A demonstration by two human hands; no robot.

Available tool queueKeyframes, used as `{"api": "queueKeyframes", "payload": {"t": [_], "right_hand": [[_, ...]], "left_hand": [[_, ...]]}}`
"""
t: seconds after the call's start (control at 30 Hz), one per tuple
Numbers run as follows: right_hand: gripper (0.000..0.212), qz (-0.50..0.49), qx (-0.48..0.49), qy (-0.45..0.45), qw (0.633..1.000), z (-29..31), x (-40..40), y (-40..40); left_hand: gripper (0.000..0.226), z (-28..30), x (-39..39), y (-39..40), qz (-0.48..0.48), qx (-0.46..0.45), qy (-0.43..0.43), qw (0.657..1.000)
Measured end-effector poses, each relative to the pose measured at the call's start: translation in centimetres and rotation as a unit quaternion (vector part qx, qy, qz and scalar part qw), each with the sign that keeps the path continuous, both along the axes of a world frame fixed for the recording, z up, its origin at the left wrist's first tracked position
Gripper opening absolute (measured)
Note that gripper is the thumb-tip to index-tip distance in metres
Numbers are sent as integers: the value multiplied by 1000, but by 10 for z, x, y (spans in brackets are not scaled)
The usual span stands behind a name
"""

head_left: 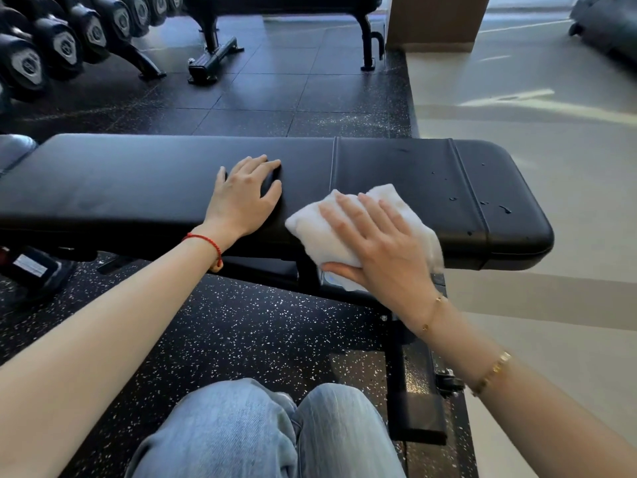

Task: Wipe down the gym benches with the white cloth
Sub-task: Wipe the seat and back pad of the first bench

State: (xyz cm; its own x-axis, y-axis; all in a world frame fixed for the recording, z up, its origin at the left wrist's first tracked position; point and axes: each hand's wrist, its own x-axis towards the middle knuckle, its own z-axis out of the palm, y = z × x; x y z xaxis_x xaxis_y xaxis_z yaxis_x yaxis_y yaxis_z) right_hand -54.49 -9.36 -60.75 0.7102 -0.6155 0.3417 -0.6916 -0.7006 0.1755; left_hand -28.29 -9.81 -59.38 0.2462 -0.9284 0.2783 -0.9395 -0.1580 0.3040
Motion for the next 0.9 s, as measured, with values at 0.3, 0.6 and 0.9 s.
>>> {"api": "queueKeyframes", "payload": {"t": [0.3, 0.6, 0.9], "right_hand": [[55, -168, 153, -94, 969, 33, -23, -66], [60, -34, 219, -46, 974, 35, 44, -56], [59, -182, 217, -32, 959, 52, 8, -134]], "left_hand": [[46, 0, -4, -2, 8, -3, -4, 1000], [42, 1, -1, 0, 6, -34, -11, 999], [43, 5, -9, 1, 17, -24, -7, 1000]]}}
